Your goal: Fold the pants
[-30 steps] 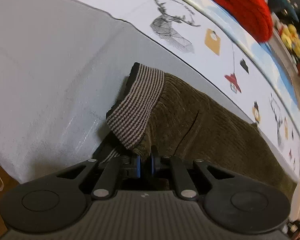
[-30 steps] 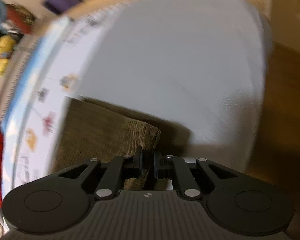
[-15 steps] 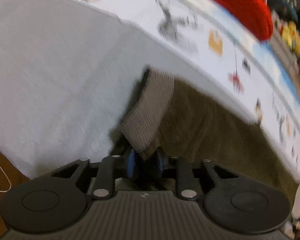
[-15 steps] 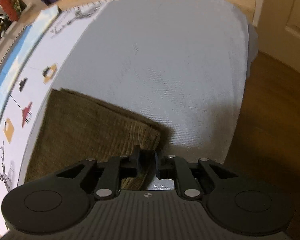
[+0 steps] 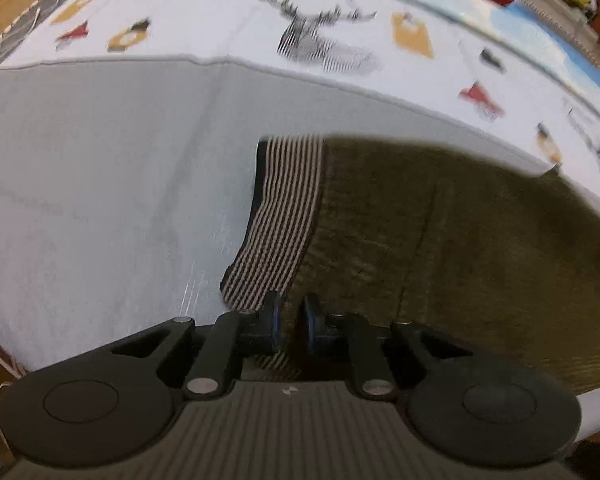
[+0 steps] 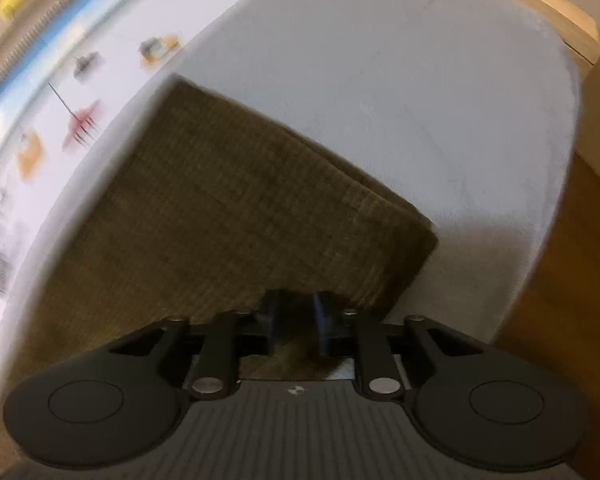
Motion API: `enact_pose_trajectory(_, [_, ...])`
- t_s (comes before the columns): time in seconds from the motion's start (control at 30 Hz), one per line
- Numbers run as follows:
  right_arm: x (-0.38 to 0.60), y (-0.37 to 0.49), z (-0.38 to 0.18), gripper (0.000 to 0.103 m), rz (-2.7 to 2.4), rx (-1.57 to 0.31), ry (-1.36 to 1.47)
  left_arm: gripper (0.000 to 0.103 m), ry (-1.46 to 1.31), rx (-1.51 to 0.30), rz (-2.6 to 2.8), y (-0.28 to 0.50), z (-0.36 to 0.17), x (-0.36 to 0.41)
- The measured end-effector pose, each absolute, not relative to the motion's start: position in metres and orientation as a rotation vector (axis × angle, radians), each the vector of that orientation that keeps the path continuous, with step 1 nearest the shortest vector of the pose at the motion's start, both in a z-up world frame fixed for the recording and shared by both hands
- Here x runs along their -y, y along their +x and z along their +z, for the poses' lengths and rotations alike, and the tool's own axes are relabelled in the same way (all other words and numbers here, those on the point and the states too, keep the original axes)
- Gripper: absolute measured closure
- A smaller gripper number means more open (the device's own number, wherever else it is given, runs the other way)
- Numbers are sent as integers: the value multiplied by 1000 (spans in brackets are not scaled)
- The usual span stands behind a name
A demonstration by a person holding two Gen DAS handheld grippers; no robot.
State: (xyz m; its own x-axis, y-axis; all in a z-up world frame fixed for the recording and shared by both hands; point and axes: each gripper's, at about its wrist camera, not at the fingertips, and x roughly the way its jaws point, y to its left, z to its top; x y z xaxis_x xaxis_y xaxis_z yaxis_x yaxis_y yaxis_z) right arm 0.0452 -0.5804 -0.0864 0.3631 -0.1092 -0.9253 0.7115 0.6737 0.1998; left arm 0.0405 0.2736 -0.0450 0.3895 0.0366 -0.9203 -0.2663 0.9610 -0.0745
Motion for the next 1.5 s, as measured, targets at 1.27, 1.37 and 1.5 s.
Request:
enact_pose_trajectory(1.27, [116, 212, -38, 68, 593, -998, 112, 71, 27, -1125, 155, 50, -58, -260])
enact_pose_trajectory(1.37, [106, 222, -51, 68, 620, -1043, 157, 70, 10, -1127, 149, 52, -58, -264])
enact_pose_trajectory(1.5, [89, 230, -66, 68, 634, -1097, 172, 68, -9, -1126, 141, 52, -59, -268])
